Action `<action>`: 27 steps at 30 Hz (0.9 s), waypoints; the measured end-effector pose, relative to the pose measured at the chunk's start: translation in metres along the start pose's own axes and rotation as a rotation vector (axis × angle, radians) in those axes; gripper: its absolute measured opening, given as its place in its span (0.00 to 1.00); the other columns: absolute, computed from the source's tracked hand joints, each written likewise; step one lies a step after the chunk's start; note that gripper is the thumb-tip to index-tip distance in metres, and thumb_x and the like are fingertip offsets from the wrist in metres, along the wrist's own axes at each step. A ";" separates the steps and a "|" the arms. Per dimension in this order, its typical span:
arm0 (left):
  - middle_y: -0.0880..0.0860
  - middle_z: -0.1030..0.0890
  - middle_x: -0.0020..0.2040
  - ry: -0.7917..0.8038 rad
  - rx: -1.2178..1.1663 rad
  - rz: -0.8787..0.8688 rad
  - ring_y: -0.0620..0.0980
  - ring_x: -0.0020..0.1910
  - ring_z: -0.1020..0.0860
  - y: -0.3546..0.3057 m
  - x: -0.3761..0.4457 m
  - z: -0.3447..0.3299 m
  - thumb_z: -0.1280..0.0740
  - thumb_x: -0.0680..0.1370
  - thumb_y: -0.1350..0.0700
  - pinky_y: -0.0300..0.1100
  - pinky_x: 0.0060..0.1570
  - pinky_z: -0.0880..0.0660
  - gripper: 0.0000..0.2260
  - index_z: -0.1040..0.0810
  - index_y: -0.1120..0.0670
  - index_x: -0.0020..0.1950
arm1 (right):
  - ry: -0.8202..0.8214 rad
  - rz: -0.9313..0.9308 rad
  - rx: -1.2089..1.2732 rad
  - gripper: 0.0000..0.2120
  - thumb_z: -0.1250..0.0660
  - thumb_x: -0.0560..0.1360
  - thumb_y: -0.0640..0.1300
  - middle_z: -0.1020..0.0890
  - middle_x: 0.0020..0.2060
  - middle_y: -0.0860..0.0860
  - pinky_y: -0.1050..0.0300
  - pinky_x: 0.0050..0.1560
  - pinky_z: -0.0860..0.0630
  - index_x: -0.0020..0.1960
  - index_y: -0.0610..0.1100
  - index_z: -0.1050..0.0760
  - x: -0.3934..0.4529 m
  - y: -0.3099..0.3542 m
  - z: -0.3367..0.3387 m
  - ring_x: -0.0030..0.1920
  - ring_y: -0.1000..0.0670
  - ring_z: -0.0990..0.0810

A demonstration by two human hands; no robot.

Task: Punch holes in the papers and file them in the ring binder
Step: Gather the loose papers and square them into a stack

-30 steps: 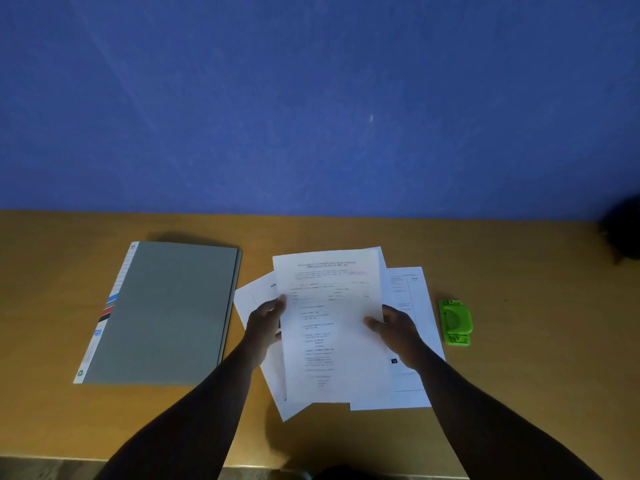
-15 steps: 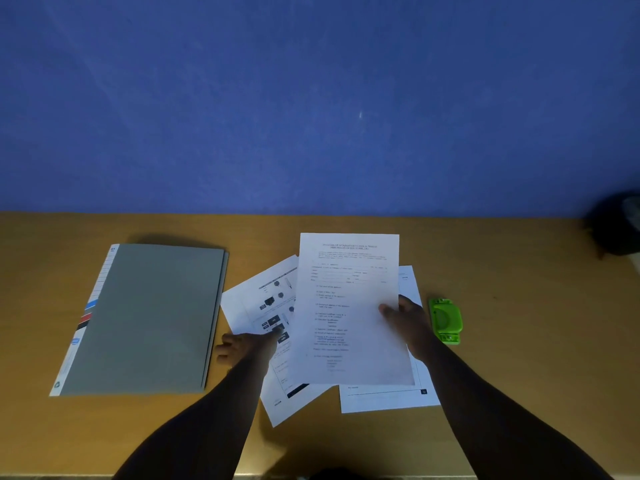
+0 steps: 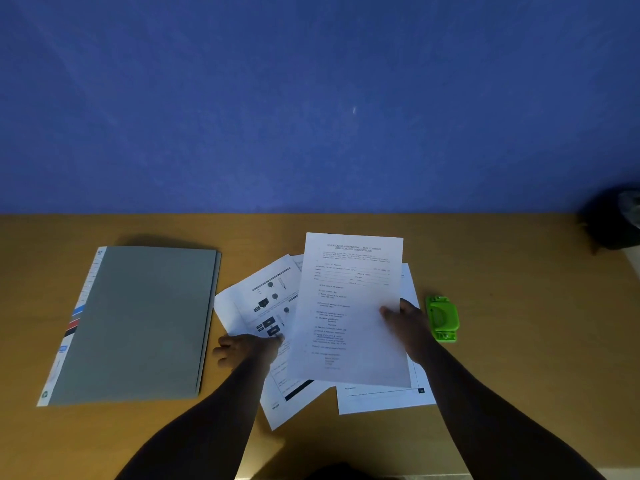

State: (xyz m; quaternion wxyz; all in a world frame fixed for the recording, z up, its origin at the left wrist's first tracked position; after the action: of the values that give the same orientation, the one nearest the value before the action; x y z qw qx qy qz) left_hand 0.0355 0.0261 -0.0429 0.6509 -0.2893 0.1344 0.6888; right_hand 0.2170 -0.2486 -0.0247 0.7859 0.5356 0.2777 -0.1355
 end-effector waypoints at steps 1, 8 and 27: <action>0.63 0.34 0.62 0.008 -0.012 -0.001 0.58 0.58 0.29 0.000 0.001 0.000 0.19 0.60 0.39 0.50 0.53 0.21 0.51 0.41 0.63 0.68 | 0.000 -0.002 0.000 0.02 0.31 0.75 0.42 0.19 0.39 0.50 0.56 0.41 0.24 0.47 0.47 0.20 0.000 0.000 0.000 0.39 0.50 0.22; 0.59 0.22 0.58 0.127 -0.423 -0.126 0.57 0.49 0.23 -0.007 -0.004 -0.010 0.21 0.68 0.59 0.53 0.47 0.18 0.30 0.34 0.58 0.64 | 0.034 0.002 0.058 0.02 0.30 0.75 0.41 0.18 0.40 0.50 0.57 0.39 0.26 0.46 0.47 0.19 0.000 0.003 -0.001 0.38 0.51 0.22; 0.52 0.15 0.53 0.602 -0.883 -0.428 0.51 0.45 0.15 -0.066 -0.028 0.034 0.33 0.80 0.61 0.38 0.32 0.20 0.13 0.25 0.51 0.64 | 0.207 -0.010 0.289 0.12 0.27 0.73 0.40 0.15 0.52 0.45 0.46 0.56 0.20 0.56 0.42 0.19 -0.011 0.016 -0.022 0.54 0.42 0.17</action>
State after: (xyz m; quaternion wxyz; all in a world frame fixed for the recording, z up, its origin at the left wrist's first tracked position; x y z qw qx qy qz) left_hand 0.0916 0.0303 0.0130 0.5264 -0.7378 -0.0479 0.4199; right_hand 0.2098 -0.2234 -0.0119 0.6672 0.6528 0.3373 -0.1222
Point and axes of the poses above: each hand's wrist, its own x-axis towards the middle knuckle, its own z-axis out of the back of the hand, y = z × x, the point moved 5 cm from there along x, towards the middle knuckle
